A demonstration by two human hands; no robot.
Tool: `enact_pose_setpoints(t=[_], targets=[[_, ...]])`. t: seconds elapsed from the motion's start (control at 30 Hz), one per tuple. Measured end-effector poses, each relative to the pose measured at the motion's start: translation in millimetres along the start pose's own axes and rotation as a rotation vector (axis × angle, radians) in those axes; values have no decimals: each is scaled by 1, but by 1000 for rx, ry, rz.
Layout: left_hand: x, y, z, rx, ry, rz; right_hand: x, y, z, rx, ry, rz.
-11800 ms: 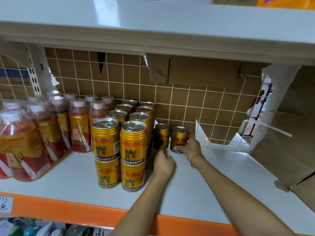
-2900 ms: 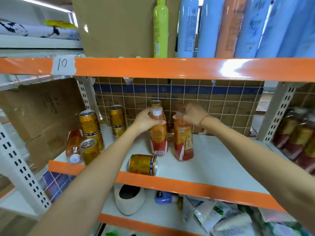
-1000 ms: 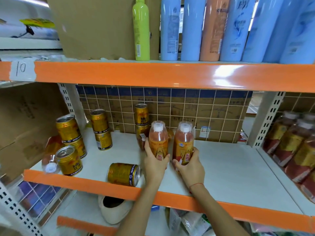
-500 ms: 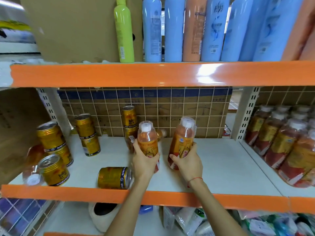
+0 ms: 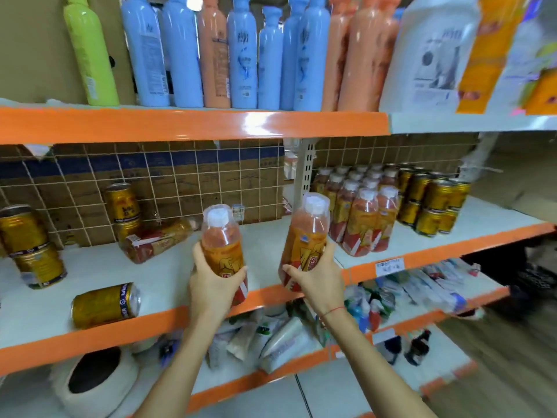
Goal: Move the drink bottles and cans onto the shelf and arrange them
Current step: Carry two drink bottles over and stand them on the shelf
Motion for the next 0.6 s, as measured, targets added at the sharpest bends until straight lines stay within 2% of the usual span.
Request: enact_pose_setpoints(t=[0.13, 0.43, 0.5, 0.6], targets=[[-39, 14, -15, 5, 44, 89, -40, -52, -3, 29, -64, -248], [-89, 82, -70, -62, 132, 263, -58, -144, -57, 52, -63, -459], [-95, 103, -85, -63, 158, 281, -51, -164, -76, 102, -14, -467], [-103, 142, -103, -64, 211, 288, -28, -182, -138, 190, 151, -385]])
Point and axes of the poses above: each hand's wrist, its own x-axis towards the middle knuckle, its own y-axis out of the palm, z = x × y, the point moved 2 cm from there along x, towards the middle knuckle, and after that the axes turned 2 degrees about -z, right-handed, at the moved point
